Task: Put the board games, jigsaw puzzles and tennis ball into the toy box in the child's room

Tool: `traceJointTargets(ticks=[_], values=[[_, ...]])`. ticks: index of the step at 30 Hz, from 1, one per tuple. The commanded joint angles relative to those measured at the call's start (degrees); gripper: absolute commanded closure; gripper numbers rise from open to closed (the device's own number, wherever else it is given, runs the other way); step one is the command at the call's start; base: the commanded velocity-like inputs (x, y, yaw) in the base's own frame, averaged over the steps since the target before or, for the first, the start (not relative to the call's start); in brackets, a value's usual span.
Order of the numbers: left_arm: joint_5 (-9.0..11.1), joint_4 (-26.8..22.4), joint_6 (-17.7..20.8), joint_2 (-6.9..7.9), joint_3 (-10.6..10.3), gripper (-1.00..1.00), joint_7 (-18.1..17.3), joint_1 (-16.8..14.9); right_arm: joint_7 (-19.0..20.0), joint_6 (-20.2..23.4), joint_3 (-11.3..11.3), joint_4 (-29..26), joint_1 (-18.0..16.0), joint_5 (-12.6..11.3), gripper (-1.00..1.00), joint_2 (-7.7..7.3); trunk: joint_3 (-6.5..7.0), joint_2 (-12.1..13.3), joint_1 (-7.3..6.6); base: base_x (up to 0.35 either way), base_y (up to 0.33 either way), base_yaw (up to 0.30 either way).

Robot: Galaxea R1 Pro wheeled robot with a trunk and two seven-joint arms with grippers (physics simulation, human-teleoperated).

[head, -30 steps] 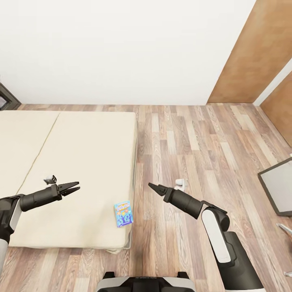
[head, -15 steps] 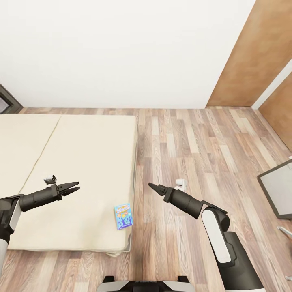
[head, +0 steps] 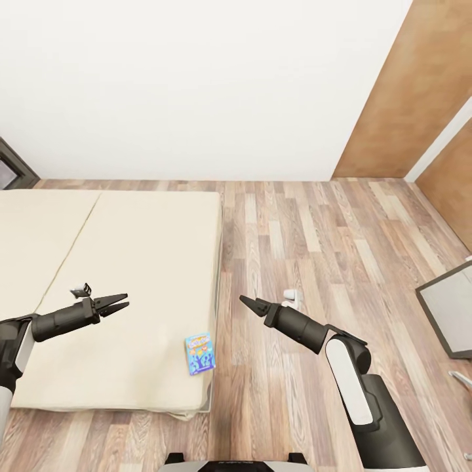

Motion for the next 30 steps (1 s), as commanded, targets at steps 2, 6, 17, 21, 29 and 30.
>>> traceJointTargets(ticks=[2,6,17,21,29,30], values=[[0.0,0.0,0.6,0.01,0.0,-1.00,-0.2,0.0,0.0,0.4,-0.1,0.0,0.0,-0.2,-1.00,0.03,0.14,-0.1,0.02,0.000,0.000,0.000],[0.0,0.0,0.6,0.01,0.0,-1.00,-0.2,0.0,0.0,0.4,-0.1,0.0,0.0,-0.2,-1.00,0.03,0.52,-0.1,0.02,0.000,0.000,0.000],[0.0,0.0,0.6,0.01,0.0,-1.00,-0.2,0.0,0.0,0.4,-0.1,0.0,0.0,-0.2,-1.00,0.03,1.56,-0.1,0.02,0.000,0.000,0.000],[0.0,0.0,0.6,0.01,0.0,-1.00,-0.2,0.0,0.0,0.4,-0.1,0.0,0.1,-0.2,-1.00,0.03,1.94,-0.1,0.02,0.000,0.000,0.000],[0.1,0.0,0.6,0.01,0.0,-1.00,-0.2,0.0,0.0,0.4,-0.1,0.0,0.1,-0.2,-1.00,0.03,2.70,-0.1,0.02,0.000,0.000,0.000],[0.1,0.0,0.6,0.01,0.0,-1.00,-0.2,0.0,0.0,0.4,-0.1,0.0,0.1,-0.2,-1.00,0.03,2.80,-0.1,0.02,0.000,0.000,0.000]])
